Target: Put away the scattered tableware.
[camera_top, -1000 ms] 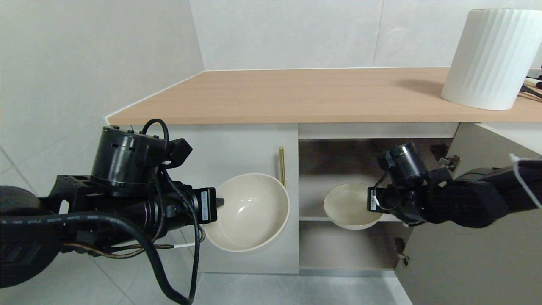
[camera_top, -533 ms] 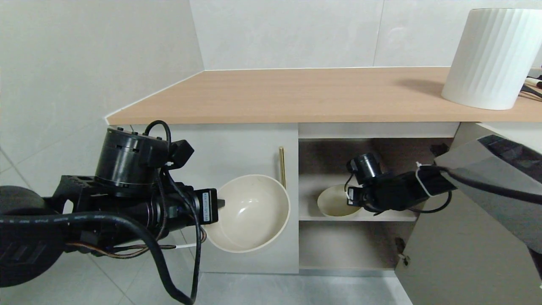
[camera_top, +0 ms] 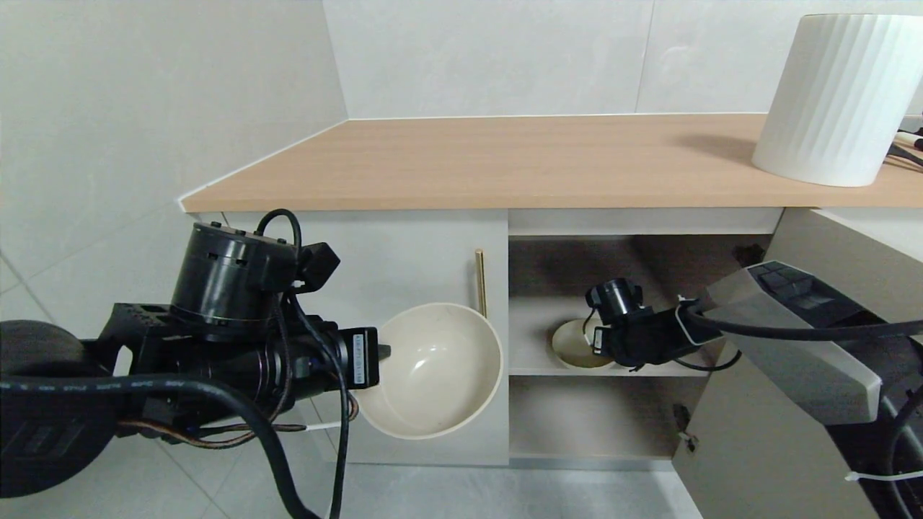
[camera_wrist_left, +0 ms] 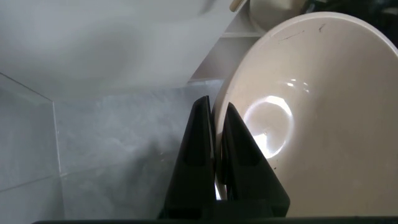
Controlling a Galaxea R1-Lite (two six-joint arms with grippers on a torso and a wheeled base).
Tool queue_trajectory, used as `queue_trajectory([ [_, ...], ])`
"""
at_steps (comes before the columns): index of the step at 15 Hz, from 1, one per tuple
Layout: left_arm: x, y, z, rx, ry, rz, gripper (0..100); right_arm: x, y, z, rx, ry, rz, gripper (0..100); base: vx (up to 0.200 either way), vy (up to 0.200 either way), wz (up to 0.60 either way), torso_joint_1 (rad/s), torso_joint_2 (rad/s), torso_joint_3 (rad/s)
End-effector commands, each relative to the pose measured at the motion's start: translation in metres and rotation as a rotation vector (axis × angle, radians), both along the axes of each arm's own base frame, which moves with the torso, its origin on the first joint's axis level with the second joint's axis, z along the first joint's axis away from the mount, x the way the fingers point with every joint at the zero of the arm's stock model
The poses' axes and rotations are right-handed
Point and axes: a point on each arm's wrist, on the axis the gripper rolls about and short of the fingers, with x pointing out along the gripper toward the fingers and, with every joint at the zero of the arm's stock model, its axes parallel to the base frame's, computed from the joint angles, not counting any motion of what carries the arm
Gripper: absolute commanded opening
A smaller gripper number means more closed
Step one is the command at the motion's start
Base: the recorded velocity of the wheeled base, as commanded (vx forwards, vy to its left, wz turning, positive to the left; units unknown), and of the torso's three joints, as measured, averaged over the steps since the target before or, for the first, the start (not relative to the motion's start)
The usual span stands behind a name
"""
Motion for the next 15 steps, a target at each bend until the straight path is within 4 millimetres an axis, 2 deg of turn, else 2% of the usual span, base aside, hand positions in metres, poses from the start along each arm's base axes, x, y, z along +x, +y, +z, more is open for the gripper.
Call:
queue_trajectory([
  [1,0.0,-0.001,-0.001,0.001,0.002,-0.001,0,0.01,-0.006,-0.013,-0.003,0.003,-0.021,0,0.0,0.0,0.0,0.0,0.0,0.0],
  [12,0.0,-0.001,-0.001,0.002,0.002,-0.001,0,0.026,-0.007,-0.011,0.006,-0.05,-0.044,0,0.0,0.0,0.0,0.0,0.0,0.0],
  [13,0.0,-0.001,-0.001,0.001,0.002,-0.002,0,0.026,-0.007,-0.011,0.008,-0.052,-0.045,100,0.0,0.0,0.0,0.0,0.0,0.0],
  [15,0.0,-0.001,-0.001,0.001,0.002,-0.002,0,0.028,-0.007,-0.008,0.017,-0.065,-0.048,100,0.0,0.0,0.0,0.0,0.0,0.0],
])
